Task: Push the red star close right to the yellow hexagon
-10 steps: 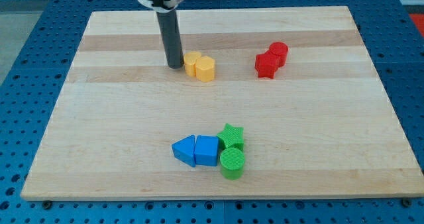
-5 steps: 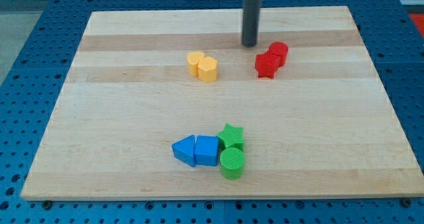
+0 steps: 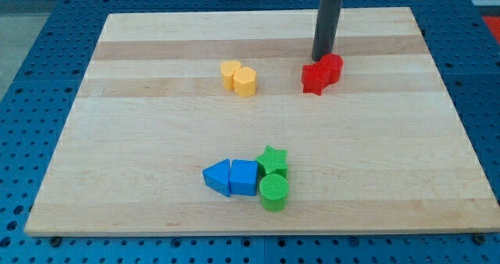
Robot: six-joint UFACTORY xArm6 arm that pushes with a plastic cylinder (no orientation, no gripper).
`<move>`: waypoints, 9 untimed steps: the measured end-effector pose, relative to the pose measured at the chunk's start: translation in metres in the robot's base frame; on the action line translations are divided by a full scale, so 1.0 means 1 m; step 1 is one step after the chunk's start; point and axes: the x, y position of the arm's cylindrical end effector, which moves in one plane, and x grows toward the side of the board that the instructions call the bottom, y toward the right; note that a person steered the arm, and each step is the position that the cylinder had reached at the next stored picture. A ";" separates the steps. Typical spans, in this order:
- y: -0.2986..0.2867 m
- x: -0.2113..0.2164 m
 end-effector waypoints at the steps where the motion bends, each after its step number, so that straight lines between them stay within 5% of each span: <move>1: 0.002 0.011; 5: 0.081 0.020; 9: 0.032 0.039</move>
